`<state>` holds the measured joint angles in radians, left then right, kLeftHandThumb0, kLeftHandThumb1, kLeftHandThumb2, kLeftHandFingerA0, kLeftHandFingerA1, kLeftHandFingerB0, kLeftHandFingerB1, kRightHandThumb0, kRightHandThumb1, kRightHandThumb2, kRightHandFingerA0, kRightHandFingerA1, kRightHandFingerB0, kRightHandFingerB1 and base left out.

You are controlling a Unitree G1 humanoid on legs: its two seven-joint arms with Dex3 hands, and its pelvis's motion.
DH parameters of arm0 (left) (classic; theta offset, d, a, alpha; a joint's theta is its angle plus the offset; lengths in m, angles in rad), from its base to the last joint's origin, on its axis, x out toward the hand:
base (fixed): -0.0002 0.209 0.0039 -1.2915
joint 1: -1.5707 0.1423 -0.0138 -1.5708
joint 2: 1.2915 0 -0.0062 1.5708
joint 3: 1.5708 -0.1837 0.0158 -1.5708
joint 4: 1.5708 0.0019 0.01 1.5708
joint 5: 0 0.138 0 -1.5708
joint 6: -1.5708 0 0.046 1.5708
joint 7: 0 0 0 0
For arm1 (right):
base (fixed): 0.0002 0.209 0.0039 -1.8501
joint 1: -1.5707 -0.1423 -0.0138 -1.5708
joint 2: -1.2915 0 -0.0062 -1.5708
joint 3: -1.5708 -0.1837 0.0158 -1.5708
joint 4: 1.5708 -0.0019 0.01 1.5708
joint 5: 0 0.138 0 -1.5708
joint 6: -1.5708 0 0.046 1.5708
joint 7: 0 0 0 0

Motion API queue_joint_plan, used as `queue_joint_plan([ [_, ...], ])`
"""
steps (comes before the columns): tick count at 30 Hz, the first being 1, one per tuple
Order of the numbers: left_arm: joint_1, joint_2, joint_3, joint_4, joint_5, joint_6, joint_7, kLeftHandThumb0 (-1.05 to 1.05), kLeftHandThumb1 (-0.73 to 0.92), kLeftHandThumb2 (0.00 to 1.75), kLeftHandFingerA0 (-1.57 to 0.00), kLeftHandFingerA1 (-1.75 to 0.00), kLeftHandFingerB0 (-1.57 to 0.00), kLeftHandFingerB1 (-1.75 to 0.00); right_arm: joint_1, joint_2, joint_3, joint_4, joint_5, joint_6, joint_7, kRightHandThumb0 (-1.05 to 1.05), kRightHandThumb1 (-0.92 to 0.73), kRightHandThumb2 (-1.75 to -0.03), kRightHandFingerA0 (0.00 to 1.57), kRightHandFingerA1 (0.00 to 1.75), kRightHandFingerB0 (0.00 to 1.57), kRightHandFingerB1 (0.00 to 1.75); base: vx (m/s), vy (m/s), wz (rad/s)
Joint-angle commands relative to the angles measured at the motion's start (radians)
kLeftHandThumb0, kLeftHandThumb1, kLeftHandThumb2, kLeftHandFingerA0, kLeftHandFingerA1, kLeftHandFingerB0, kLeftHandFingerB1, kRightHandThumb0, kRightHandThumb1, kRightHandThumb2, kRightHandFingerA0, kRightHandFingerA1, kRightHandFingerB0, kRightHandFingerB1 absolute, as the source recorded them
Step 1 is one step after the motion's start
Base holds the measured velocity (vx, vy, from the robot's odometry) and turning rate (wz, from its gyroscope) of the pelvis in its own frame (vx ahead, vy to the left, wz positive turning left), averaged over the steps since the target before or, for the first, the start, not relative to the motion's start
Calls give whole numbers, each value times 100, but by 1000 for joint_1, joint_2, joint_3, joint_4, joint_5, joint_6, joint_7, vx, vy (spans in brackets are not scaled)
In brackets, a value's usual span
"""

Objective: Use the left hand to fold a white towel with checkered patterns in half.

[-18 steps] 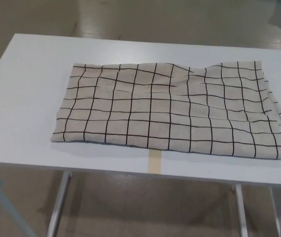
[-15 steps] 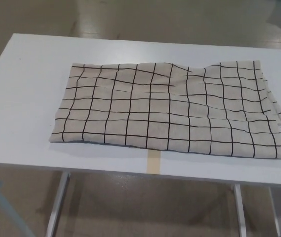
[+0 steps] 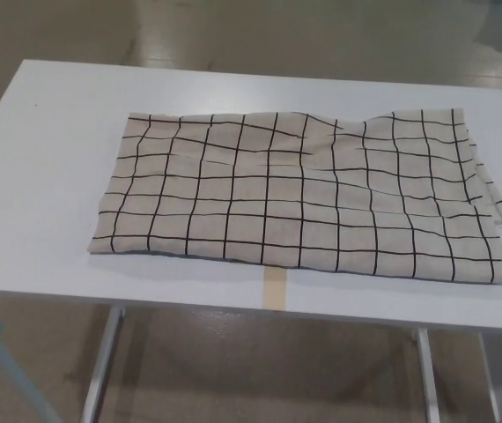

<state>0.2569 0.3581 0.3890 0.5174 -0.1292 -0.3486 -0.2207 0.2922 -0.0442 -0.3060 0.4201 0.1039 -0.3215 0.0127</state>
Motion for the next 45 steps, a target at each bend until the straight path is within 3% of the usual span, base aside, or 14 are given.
queue_joint_plan([
  [1,137,-51,15,-368,93,-251,69,-69,41,78,0,-6,0,0,69,42,88,38,-58,-106,22,-35,-77,-63,21,37,17,32,0,0,0],
  [3,125,-63,27,-470,178,-316,121,-71,42,78,0,-1,0,0,70,44,107,62,-68,-128,31,-36,-77,-63,20,37,17,32,0,0,0],
  [4,104,-65,31,-507,212,-323,143,-68,47,55,0,0,0,-1,58,45,113,67,-63,-126,36,-36,-77,-63,20,37,17,32,0,0,0],
  [5,79,-67,33,-547,248,-321,166,-68,47,55,0,0,0,-1,39,45,120,73,-54,-122,40,-36,-77,-63,20,37,17,32,0,0,0],
  [6,62,-66,32,-578,280,-323,176,-70,42,77,0,0,0,0,35,46,120,79,-50,-122,44,-36,-77,-63,21,37,17,32,0,0,0],
  [14,-157,14,-108,-694,517,-235,157,-57,37,68,0,-3,0,-1,42,18,147,136,-103,-169,-7,-37,-76,-63,24,39,19,34,0,0,0],
  [21,-352,96,-276,-556,696,-129,125,-54,36,71,0,-8,0,-13,45,19,135,145,-56,-174,35,-36,-77,-63,24,40,19,34,0,0,0],
  [22,-369,104,-292,-538,712,-120,123,-51,47,54,0,-8,0,-15,47,20,136,141,-54,-173,37,-36,-77,-63,24,40,19,34,0,0,0],
  [23,-406,117,-329,-496,747,-95,117,-49,45,63,0,-4,0,-15,48,21,137,140,-51,-173,42,-36,-76,-63,24,41,19,34,0,0,0],
  [27,-494,147,-426,-384,850,-46,130,-50,44,65,0,-4,0,-14,47,18,137,144,-47,-175,50,-36,-76,-63,24,41,19,34,0,0,0],
  [44,-835,118,-753,84,1037,169,250,-50,42,68,0,-1,0,-9,67,6,131,141,-73,-188,14,-33,-75,-62,27,42,24,36,0,0,0],
  [45,-854,116,-773,119,1045,178,272,-45,49,55,0,-4,0,-8,68,8,131,135,-71,-184,14,-33,-75,-62,27,42,25,36,0,0,0],
])
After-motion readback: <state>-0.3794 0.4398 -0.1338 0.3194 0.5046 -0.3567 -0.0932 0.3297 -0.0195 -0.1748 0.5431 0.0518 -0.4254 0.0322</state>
